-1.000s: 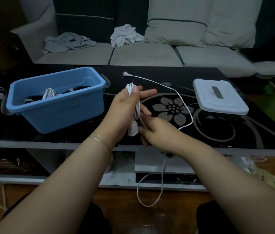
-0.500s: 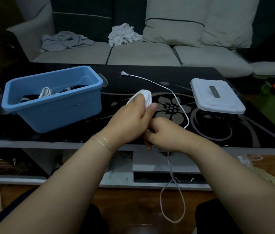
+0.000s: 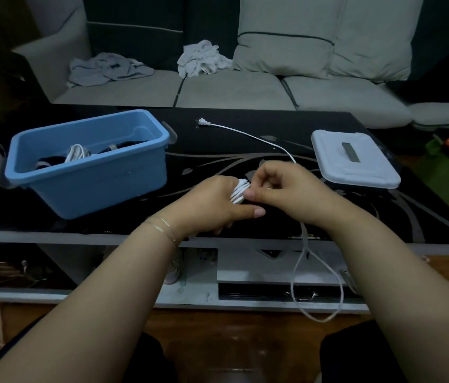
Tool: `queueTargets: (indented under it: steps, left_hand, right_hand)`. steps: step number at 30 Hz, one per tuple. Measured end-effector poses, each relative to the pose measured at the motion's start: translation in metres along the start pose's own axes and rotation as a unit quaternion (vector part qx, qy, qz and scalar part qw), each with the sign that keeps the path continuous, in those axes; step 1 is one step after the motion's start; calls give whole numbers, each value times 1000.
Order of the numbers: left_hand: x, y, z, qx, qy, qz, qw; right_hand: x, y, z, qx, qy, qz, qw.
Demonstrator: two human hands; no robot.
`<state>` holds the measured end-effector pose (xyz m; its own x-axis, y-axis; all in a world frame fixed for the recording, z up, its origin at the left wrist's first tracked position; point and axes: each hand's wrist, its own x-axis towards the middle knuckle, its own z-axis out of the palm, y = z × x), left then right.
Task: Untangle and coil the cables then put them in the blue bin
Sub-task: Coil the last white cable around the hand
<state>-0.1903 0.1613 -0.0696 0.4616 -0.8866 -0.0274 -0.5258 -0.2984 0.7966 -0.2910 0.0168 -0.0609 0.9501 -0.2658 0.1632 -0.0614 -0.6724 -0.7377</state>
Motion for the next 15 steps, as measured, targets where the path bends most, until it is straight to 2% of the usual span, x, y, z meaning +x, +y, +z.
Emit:
queueTargets:
  steps: [2, 7, 10, 15]
  left_hand:
    - [-1, 0, 0, -5, 12, -11, 1000]
    - [-2, 3, 0, -41, 22, 17, 999]
    - [-3, 6, 0, -76, 25, 38, 996]
    - [-5, 4, -4, -234, -8, 57, 971]
  right_hand:
    - [2, 6, -7, 16, 19, 3, 1000]
    - [3, 15, -11, -64, 106, 23, 992]
    - [5, 19, -10, -12, 104, -3, 994]
    - [8, 23, -9, 53, 124, 3, 991]
